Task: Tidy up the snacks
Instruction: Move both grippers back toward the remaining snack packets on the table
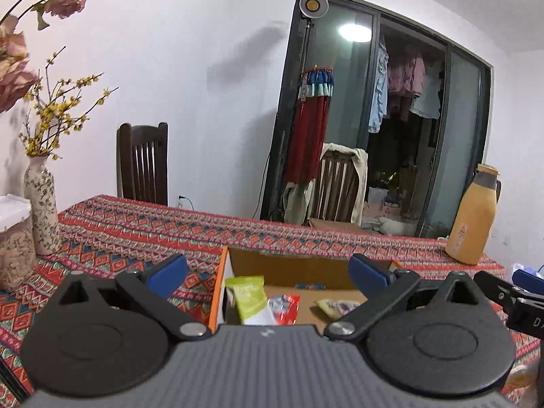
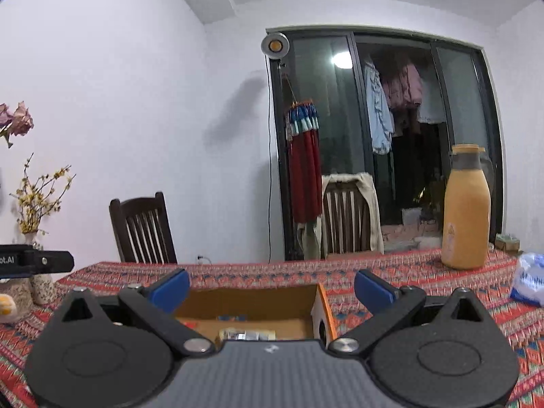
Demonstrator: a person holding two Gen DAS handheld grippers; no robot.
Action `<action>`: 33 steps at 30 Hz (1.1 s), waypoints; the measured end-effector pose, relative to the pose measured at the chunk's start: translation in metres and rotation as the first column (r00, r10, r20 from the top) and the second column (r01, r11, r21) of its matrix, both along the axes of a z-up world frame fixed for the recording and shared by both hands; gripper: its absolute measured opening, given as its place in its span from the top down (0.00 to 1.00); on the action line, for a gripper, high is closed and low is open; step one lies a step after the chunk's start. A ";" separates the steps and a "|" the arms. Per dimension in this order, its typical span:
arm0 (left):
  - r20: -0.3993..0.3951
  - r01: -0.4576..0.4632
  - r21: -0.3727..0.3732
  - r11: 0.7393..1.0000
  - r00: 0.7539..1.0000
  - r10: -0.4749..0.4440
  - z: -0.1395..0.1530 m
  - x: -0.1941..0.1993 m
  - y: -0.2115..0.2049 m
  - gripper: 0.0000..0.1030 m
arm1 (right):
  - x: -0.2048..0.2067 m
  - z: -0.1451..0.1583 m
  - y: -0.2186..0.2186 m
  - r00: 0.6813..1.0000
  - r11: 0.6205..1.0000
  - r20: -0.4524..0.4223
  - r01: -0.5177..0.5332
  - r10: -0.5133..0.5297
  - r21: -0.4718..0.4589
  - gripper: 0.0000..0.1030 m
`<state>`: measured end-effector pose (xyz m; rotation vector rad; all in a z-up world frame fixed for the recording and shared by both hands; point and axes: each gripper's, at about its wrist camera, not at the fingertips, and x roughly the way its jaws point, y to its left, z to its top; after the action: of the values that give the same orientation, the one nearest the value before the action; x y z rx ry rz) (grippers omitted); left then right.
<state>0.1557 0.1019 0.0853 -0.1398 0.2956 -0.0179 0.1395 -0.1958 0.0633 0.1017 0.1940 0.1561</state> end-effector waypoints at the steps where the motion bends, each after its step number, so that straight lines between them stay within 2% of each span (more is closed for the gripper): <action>1: -0.007 0.002 0.004 1.000 1.000 -0.002 -0.002 -0.003 0.001 0.00 | -0.004 -0.003 -0.001 1.000 1.000 -0.014 -0.002 0.002 0.004 0.00; 16: -0.117 0.009 0.053 0.999 0.993 -0.002 -0.064 -0.039 0.026 0.00 | -0.061 -0.060 -0.018 0.985 1.000 -0.174 -0.005 0.003 -0.008 0.00; 23: -0.106 0.017 0.061 0.998 0.994 -0.011 -0.086 -0.050 0.032 0.00 | -0.075 -0.080 -0.019 0.973 0.999 -0.230 -0.020 0.013 -0.027 0.00; 33: -0.094 0.006 0.084 0.996 0.996 0.002 -0.104 -0.043 0.026 0.00 | -0.070 -0.085 -0.017 0.969 1.000 -0.246 -0.007 0.002 -0.020 0.00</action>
<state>0.1126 0.1277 -0.0185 -0.0568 0.3895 -0.0005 0.0700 -0.2123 -0.0216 0.1002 0.4440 0.1461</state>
